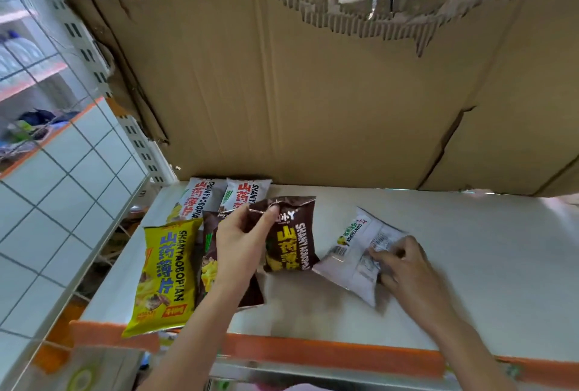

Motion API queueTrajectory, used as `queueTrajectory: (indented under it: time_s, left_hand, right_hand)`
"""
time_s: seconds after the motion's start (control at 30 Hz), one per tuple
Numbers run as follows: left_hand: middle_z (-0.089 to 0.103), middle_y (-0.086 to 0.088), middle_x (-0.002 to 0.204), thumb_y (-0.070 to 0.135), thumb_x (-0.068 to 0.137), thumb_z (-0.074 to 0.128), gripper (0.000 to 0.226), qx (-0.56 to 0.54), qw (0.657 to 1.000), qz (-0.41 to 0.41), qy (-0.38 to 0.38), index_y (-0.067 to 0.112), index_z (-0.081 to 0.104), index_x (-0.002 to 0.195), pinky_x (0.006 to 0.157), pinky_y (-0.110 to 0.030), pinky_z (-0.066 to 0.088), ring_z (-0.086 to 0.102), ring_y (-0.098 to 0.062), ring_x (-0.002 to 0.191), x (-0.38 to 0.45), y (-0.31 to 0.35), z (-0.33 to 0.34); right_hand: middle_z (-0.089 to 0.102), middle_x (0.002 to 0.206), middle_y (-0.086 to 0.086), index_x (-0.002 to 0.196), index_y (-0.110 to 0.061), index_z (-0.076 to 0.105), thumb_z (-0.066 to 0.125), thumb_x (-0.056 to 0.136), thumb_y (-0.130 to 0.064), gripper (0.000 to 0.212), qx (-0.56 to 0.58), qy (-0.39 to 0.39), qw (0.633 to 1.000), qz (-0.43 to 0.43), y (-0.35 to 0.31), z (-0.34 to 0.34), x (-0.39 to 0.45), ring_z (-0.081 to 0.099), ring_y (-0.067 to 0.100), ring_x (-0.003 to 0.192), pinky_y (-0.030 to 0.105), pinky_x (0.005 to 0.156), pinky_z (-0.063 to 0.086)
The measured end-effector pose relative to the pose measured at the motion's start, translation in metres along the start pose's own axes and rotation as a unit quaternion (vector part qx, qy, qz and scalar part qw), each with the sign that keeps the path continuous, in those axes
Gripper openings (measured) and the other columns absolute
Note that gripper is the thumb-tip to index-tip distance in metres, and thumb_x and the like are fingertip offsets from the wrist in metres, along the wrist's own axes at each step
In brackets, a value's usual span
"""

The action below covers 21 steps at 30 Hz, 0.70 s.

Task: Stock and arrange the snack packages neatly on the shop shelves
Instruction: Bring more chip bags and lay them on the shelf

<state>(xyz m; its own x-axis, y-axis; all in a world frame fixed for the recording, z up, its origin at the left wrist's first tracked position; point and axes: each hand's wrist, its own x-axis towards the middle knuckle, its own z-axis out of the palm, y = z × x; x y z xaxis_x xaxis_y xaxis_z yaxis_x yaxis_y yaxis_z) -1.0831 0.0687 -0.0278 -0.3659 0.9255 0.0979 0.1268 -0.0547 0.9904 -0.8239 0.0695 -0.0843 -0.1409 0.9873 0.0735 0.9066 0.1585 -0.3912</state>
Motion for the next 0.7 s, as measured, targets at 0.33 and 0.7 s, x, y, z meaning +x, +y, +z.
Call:
queueTrajectory:
  time_s: [0.33, 0.7]
  left_hand:
    - [0.062, 0.015, 0.104, 0.037, 0.08, 0.071, 0.057, 0.15, 0.977, -0.027, -0.149, 0.023, 0.041, 0.127, 0.07, -0.008, 0.044, 0.06, 0.002, 0.091, 0.006, -0.048, 0.034]
    - [0.065, 0.007, 0.111, 0.04, 0.082, 0.066, 0.051, 0.145, 0.977, -0.002, -0.159, 0.026, 0.043, 0.125, 0.085, -0.03, 0.052, 0.062, -0.005, 0.099, 0.001, -0.062, 0.031]
  right_hand:
    - [0.068, 0.098, 0.006, 0.081, -0.008, 0.073, 0.073, 0.07, 0.005, 0.017, -0.003, 0.075, 0.989, -0.125, -0.011, -0.005, 0.005, 0.057, 0.021, 0.099, 0.035, 0.076, 0.04]
    - [0.066, 0.086, 0.024, 0.083, -0.006, 0.054, 0.042, 0.098, -0.026, 0.029, 0.45, 0.089, 0.863, 0.212, -0.023, -0.014, 0.037, 0.062, 0.032, 0.073, 0.045, 0.066, 0.05]
